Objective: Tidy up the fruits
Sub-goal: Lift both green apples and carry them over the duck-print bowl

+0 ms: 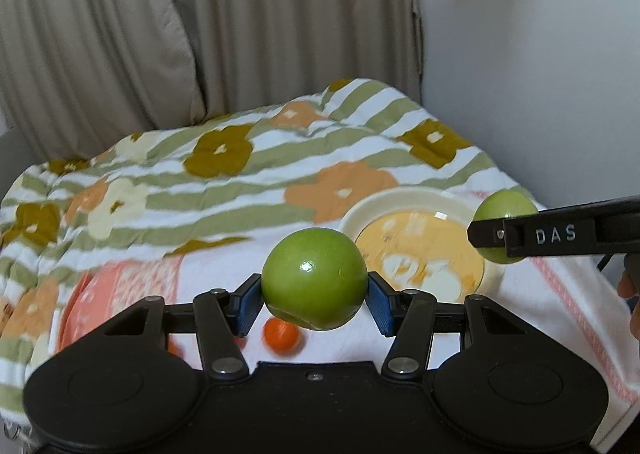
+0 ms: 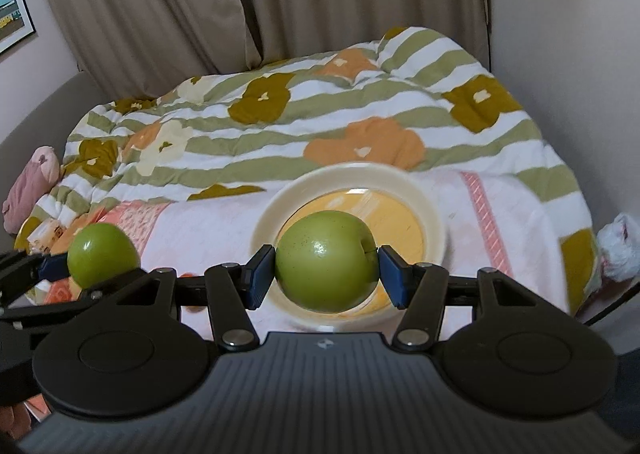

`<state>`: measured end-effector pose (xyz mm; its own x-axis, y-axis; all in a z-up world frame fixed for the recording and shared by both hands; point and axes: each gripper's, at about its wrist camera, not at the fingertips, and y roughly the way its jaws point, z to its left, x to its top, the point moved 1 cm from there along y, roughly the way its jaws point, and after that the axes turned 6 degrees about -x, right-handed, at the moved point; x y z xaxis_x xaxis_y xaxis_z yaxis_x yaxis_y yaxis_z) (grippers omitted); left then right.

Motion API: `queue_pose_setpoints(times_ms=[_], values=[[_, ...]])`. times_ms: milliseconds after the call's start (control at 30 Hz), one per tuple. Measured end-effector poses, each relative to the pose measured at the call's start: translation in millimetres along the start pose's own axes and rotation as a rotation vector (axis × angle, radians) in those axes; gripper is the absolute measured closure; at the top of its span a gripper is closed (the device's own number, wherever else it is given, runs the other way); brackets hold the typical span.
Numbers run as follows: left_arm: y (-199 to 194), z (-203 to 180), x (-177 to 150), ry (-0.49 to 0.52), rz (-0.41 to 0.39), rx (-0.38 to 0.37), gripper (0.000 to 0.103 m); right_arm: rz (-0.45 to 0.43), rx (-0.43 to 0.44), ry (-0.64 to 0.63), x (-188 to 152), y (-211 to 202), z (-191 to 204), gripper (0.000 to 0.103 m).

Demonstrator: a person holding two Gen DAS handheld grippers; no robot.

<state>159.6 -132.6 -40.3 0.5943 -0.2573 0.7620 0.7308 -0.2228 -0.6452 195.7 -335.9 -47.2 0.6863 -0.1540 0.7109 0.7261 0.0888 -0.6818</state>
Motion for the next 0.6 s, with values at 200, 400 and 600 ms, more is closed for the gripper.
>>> queue_pose_setpoints(times_ms=[200,400,600], values=[[36.5,-17.0,29.1,0.018,-0.01,-0.016,0.044,-0.004,-0.004,0.003,28.7,20.9,-34.1,0.032],[77.4,-31.4,47.8,0.028,0.018,-0.029,0.044,0.014,0.0,-0.001,47.1,54.9,-58.2,0.032],[124.6,-45.6,53.8,0.052,0.066,-0.031,0.044,0.047,0.017,-0.011,52.5,88.6,-77.3,0.032]])
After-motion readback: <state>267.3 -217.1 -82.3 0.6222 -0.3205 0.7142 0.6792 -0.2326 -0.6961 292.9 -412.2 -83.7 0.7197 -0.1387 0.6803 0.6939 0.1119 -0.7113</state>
